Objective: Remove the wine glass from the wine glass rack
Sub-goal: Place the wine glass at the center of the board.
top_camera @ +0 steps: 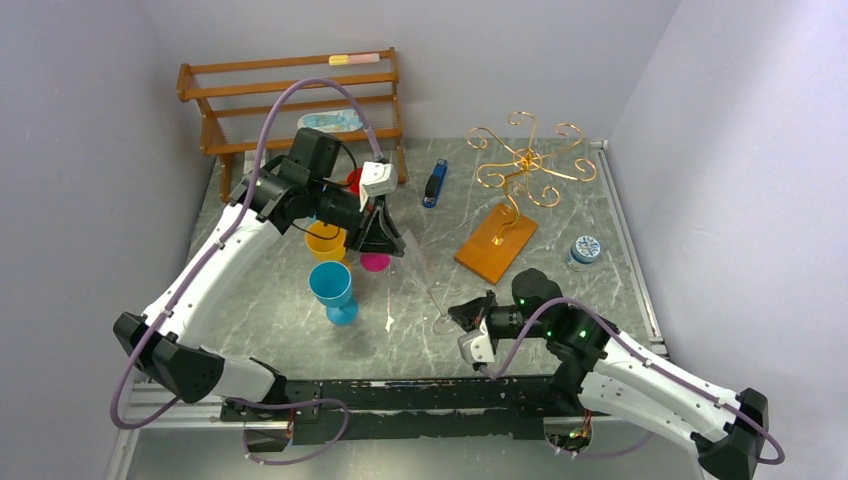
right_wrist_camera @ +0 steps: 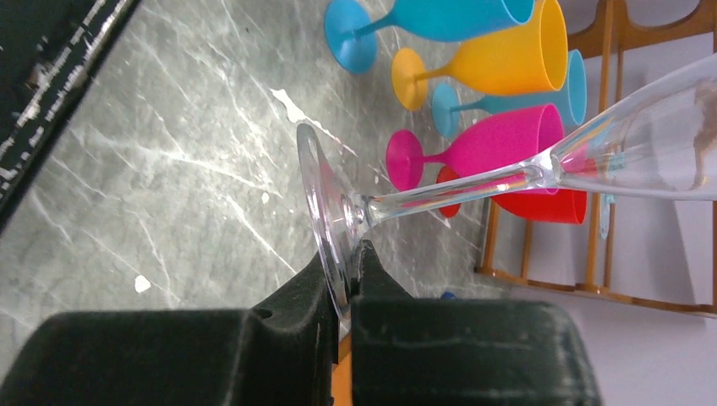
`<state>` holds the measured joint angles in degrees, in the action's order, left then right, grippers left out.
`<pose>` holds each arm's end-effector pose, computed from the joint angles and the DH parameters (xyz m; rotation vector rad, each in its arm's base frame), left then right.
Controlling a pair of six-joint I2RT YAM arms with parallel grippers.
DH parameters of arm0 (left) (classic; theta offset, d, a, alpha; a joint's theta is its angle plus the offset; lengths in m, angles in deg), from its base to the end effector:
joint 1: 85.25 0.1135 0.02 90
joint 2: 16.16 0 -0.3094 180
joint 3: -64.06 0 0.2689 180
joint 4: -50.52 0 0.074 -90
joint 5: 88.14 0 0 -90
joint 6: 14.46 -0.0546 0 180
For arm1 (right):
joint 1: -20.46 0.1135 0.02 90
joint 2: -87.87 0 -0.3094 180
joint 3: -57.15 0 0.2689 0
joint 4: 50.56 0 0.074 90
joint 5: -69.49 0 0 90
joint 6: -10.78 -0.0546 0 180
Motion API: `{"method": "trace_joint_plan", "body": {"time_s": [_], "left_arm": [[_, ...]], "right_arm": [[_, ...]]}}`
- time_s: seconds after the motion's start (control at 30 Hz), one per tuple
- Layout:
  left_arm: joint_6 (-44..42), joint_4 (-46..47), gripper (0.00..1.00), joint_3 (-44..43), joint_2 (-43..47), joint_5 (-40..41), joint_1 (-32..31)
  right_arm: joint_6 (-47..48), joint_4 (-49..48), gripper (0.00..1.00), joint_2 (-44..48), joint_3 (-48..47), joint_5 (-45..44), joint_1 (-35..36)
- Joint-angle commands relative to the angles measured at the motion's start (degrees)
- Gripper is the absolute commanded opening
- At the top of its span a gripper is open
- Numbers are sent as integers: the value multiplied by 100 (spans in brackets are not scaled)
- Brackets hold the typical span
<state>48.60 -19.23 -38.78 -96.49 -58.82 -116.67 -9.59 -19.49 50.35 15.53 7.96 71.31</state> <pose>0.2183 -0.1891 0.4475 1.4698 1.6275 -1.2828 0.0755 0.1340 0.2658 -1.8615 0.7115 0.2959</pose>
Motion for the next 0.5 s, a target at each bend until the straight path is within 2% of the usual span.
{"method": "trace_joint_plan", "body": {"time_s": [0.0, 0.03, 0.1, 0.3, 0.47], "left_arm": [[879, 365, 5, 351, 304, 10, -198], [1307, 788, 5, 468, 447, 83, -198], [1529, 1176, 5, 595, 680, 156, -192], [1363, 733, 5, 336, 586, 256, -194], [1822, 1244, 5, 424, 915, 480, -191]], "right_arm": [[62, -1245, 0, -75, -544, -1055, -84], [89, -1260, 0, -98, -582, -1141, -86], [124, -1280, 3, -131, -663, -1219, -84], [124, -1409, 9, -51, -602, -1104, -91], [10, -1447, 14, 73, -518, -1002, -91]]}}
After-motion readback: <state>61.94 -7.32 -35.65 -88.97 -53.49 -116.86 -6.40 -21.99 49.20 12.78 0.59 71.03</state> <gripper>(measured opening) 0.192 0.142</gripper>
